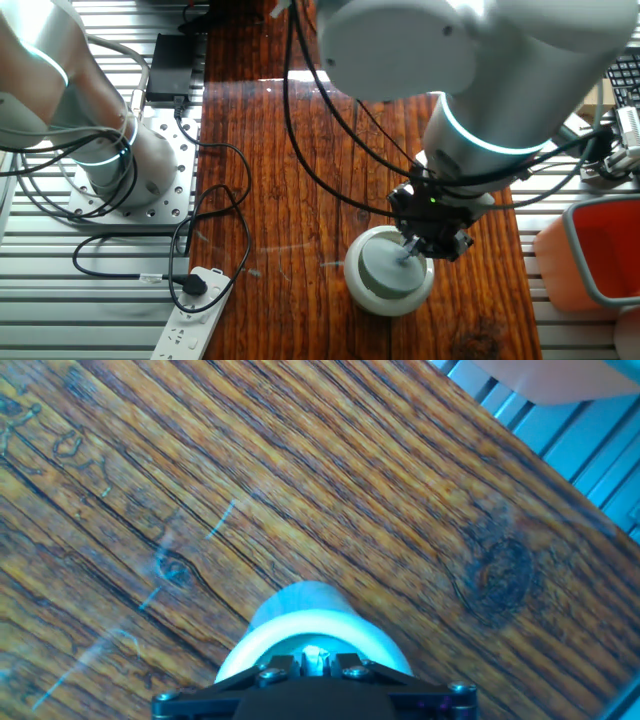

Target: Put the garbage in the trash can

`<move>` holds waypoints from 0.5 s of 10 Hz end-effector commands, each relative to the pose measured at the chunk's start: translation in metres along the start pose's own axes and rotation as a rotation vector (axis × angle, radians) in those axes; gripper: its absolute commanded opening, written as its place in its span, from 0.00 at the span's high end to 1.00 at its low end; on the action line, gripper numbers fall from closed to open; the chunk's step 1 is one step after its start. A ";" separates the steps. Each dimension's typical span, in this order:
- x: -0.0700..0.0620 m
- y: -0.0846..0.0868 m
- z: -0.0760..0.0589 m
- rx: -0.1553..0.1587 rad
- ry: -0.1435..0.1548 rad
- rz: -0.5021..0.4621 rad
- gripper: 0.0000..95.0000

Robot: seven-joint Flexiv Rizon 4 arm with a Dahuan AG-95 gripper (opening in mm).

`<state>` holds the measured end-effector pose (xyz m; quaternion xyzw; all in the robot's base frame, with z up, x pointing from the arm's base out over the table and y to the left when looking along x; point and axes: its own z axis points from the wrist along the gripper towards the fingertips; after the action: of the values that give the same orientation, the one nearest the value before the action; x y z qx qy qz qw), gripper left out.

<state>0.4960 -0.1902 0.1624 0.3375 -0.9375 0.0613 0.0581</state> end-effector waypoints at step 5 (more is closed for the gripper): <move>-0.003 0.009 0.011 -0.005 0.001 0.030 1.00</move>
<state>0.4923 -0.1839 0.1493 0.3216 -0.9432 0.0585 0.0588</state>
